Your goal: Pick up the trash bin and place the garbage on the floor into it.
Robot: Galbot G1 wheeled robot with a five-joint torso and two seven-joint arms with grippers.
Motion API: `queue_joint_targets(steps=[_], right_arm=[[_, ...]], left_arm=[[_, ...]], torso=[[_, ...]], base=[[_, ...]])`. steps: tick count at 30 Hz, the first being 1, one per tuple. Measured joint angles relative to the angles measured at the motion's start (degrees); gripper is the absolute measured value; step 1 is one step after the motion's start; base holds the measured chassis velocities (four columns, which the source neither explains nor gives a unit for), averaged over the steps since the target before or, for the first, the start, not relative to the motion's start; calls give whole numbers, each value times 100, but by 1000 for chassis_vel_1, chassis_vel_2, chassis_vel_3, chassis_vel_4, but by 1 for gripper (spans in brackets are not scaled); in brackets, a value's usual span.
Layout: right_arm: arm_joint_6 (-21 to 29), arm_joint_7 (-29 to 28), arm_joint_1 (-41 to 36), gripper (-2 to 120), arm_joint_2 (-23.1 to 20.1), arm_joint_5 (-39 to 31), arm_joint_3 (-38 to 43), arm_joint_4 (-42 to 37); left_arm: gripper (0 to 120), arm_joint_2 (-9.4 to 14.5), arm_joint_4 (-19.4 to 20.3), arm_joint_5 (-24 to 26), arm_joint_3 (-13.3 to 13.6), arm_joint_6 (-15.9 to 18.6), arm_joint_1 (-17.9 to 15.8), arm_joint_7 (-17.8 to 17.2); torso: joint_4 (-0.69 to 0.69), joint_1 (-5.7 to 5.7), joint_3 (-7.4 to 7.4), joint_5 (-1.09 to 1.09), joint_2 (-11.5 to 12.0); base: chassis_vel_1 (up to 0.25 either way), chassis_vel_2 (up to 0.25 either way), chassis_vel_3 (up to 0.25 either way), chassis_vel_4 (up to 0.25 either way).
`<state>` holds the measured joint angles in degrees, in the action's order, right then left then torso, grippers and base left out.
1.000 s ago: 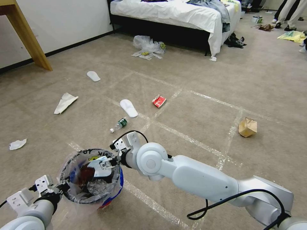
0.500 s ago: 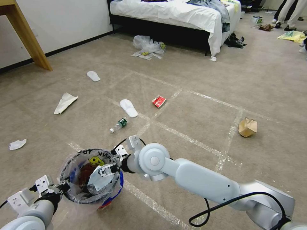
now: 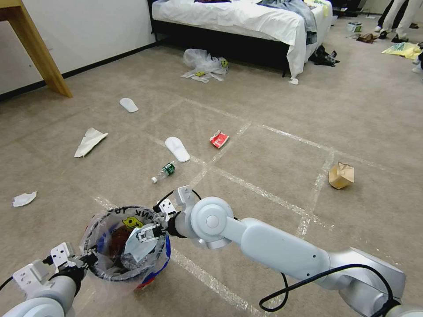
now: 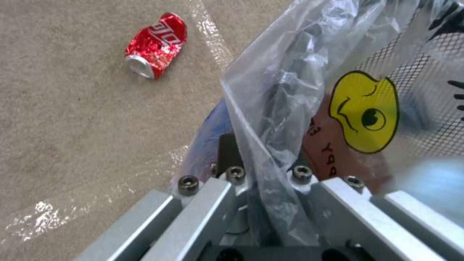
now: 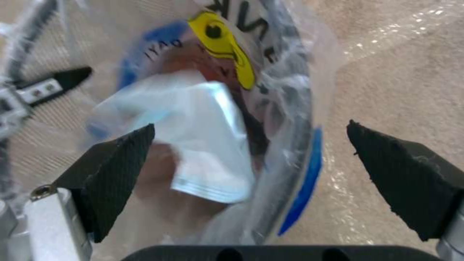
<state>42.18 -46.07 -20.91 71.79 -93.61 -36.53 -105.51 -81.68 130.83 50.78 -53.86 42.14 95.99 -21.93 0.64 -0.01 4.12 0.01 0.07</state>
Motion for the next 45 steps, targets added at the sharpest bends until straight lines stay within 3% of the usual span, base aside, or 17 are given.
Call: queue_joint_targets(steps=[18,31,34,41,45], right_arm=[[1,-180,-134,100,-270,-33,-201,-76],[-121,513,115,100,-84,625,233,-220],[-554,1120,288,100,-71,1024,515,-298],[-1016,1585,303,100,-145,1461,786,-391],[-1616,2014,135,100,-313,1989,1202,-451]], left_arm=[[1,8,-7,11,-6,0,-24,3],[1,-5,-2,6,-16,0,-1,7],[1,-3,5,6,-26,0,-6,8],[1,-6,11,9,-52,0,1,10],[1,3,46,20,-80,0,9,10]], torso=[[1,0,0,0,0],[0,0,0,0,0],[0,0,0,0,0],[0,0,0,0,0],[1,0,0,0,0]], base=[[0,0,0,0],[0,0,0,0],[0,0,0,0],[0,0,0,0],[0,0,0,0]])
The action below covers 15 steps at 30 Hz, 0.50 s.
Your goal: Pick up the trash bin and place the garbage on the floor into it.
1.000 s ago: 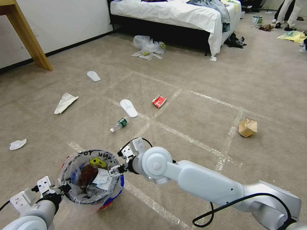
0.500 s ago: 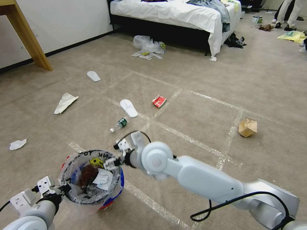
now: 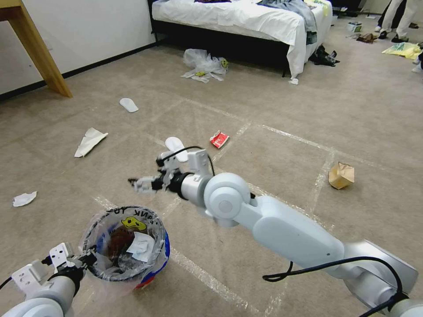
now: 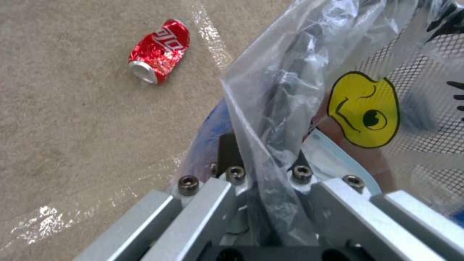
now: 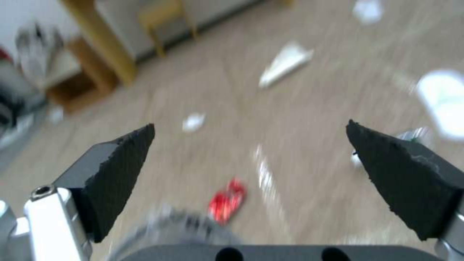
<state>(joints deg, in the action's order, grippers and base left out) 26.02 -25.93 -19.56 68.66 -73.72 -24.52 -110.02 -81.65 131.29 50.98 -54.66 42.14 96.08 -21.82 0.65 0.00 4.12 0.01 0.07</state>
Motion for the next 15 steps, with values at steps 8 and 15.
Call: queue_joint_targets(steps=[8,15], right_arm=[[-1645,1337,-703,100,-753,1430,1407,27],[-2784,1690,-1776,100,-1351,2302,2913,-156]], left_arm=[[1,78,84,41,-172,0,33,1],[1,117,106,1,-370,0,-21,49]], torso=[[3,0,0,-2,0],[-2,0,-1,2,0]], base=[[0,0,0,0],[0,0,0,0]])
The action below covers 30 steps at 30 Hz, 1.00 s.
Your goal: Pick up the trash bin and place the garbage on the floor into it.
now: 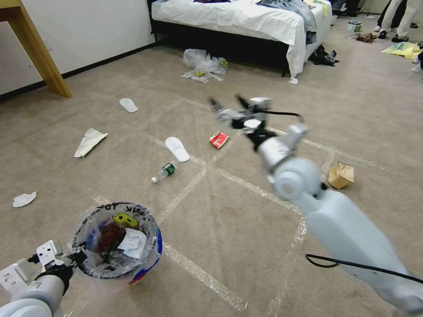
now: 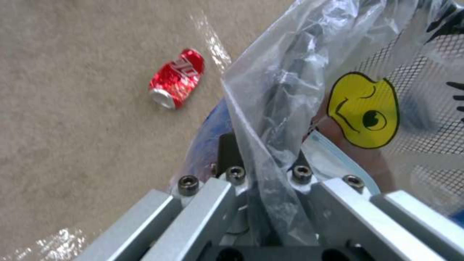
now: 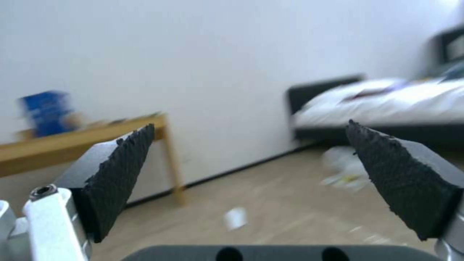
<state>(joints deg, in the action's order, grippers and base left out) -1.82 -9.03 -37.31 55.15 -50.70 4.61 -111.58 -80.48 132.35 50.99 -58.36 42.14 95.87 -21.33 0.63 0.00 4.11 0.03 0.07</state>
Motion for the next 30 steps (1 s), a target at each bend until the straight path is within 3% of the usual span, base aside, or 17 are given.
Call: queue_joint_targets(steps=[3,4,9,11,15,21,30], right_arm=[[-150,-2,-402,100,-59,321,326,-89],[-318,-32,-966,100,-97,742,771,-235],[-532,-73,-1872,100,-50,1285,1580,-475],[-678,-109,-2561,100,80,1625,2060,-538],[-816,-209,-3077,100,245,1842,2278,-484],[-1009,-322,-3570,100,527,2231,2364,-374],[-1063,-353,-3653,100,749,2301,2361,-261]], left_arm=[[1,4,0,-9,-62,0,-3,25],[1,13,-3,-13,-147,0,-4,32],[1,18,-11,21,-304,0,6,36],[1,2,-11,35,-375,0,10,38],[1,-12,-2,32,-390,0,2,46],[1,-97,16,19,-321,-10,-14,97],[1,-145,34,-8,-298,-34,19,133]], torso=[[1,0,0,-5,0],[6,0,0,-4,0],[0,0,0,-1,0],[2,0,0,-3,0],[2,0,0,-1,0],[1,0,0,-2,0],[1,0,1,-2,0]], base=[[0,0,0,0],[0,0,0,0],[0,0,0,0],[0,0,0,0],[0,0,0,0],[0,0,0,0],[0,0,0,0]])
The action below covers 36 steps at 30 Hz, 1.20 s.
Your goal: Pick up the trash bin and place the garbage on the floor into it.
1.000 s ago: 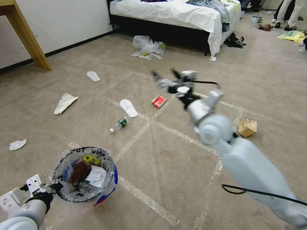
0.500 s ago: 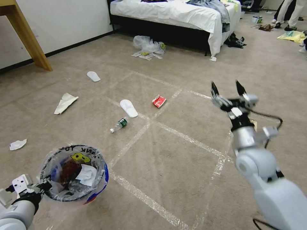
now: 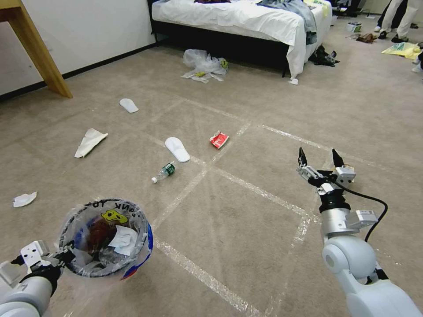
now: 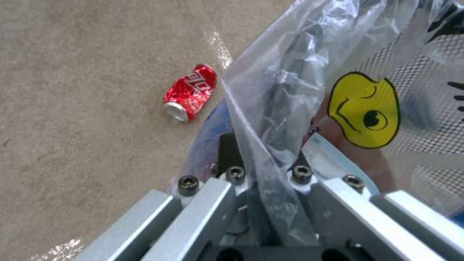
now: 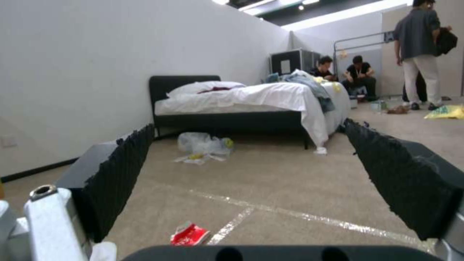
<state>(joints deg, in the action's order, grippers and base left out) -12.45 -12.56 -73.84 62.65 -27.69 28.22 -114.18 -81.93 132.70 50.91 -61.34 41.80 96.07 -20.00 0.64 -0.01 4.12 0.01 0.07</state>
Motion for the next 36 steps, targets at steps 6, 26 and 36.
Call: queue_joint_targets(steps=[6,26,36], right_arm=[[-1,-33,-7,100,68,9,-34,26],[-50,-41,98,100,68,27,-164,264],[-75,-40,166,100,73,45,-223,353]], left_arm=[[1,-35,8,1,5,0,0,6],[1,-49,-52,-15,-41,10,-13,7],[1,-62,-97,-44,-43,6,-15,8]], torso=[[1,0,0,1,0],[1,0,0,0,0],[0,0,0,1,0]], base=[[0,0,0,0],[0,0,0,0],[0,0,0,0]])
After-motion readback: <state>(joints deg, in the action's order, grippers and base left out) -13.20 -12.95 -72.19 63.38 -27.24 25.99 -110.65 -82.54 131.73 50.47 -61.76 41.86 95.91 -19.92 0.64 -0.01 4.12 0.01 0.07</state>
